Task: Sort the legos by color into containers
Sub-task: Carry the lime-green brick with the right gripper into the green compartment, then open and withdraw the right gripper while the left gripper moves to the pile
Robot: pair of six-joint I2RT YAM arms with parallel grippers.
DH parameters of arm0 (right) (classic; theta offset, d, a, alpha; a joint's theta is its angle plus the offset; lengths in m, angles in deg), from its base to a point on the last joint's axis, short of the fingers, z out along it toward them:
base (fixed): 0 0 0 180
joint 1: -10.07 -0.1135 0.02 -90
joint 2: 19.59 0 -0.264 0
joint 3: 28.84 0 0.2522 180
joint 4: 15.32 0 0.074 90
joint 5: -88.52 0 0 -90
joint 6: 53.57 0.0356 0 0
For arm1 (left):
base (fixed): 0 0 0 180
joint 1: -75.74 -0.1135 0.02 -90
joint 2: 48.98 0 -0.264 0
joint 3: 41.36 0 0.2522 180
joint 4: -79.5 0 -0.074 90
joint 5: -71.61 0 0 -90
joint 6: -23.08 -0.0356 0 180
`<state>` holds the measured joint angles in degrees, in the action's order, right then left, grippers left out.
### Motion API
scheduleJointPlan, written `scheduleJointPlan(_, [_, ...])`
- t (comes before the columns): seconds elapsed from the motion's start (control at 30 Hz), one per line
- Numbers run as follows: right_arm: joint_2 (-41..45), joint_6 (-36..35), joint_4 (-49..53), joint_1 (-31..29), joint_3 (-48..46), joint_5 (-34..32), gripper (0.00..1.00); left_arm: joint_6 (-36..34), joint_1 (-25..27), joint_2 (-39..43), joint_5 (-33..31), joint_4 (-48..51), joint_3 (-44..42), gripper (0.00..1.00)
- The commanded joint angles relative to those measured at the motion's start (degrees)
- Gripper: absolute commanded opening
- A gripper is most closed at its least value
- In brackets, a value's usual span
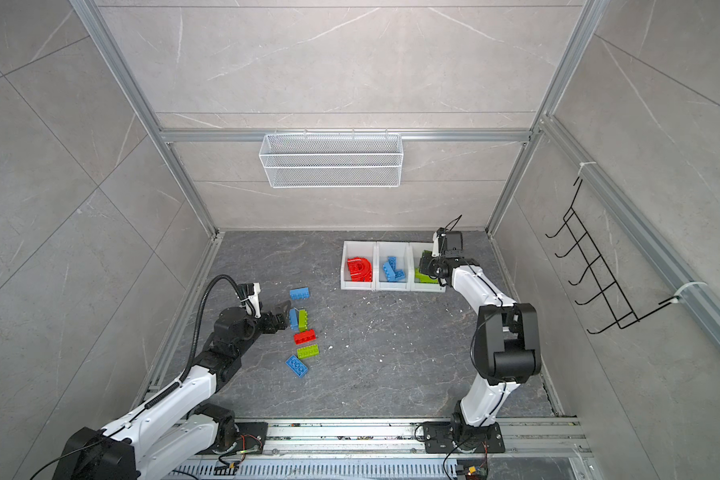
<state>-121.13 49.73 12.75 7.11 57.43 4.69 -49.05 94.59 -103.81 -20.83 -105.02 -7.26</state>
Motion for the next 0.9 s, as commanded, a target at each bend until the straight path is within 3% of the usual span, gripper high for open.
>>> scheduleJointPlan(0.0, [-3.5,-0.8,1.1,0.2,3.0,-1.7,0.24,-0.9,-0.3,0.4,0.3,-1.3,1.6,1.00])
scheduleJointPlan(0.13, [-6.1,-1.1,1.1,0.2,4.7,-1.8,0.28,-0.7,-0.3,0.7,-0.3,-1.0,1.6,1.00])
scheduleJointPlan(0.23, [-7.0,-1.3,2.2,0.2,5.9,-2.3,0.38,-0.4,-0.3,0.6,-1.6,-0.2,1.9,1.00])
scheduleJointPlan(0.37, [-6.2,-1.9,4.7,0.3,6.6,-2.3,0.67,-0.5,-0.3,-0.2,-3.0,1.0,2.6,1.00])
scheduleJointPlan(0.43, [-4.1,-1.9,4.9,0.2,5.7,-2.8,0.76,-0.5,-0.3,-0.6,-2.7,1.3,3.0,1.00])
scheduleJointPlan(0.63, [7.7,1.5,3.5,-2.2,-0.3,2.4,0.72,0.6,-0.3,0.3,-2.1,2.4,3.6,1.00])
scheduleJointPlan(0.73, [15.3,2.6,3.7,-8.2,-4.1,3.9,0.71,0.1,-0.3,0.0,-0.4,6.3,6.0,1.00])
scheduleJointPlan(0.87, [23.5,4.8,-4.3,-16.6,-14.3,6.3,0.75,2.3,-0.2,-1.3,-1.0,17.6,11.9,1.00])
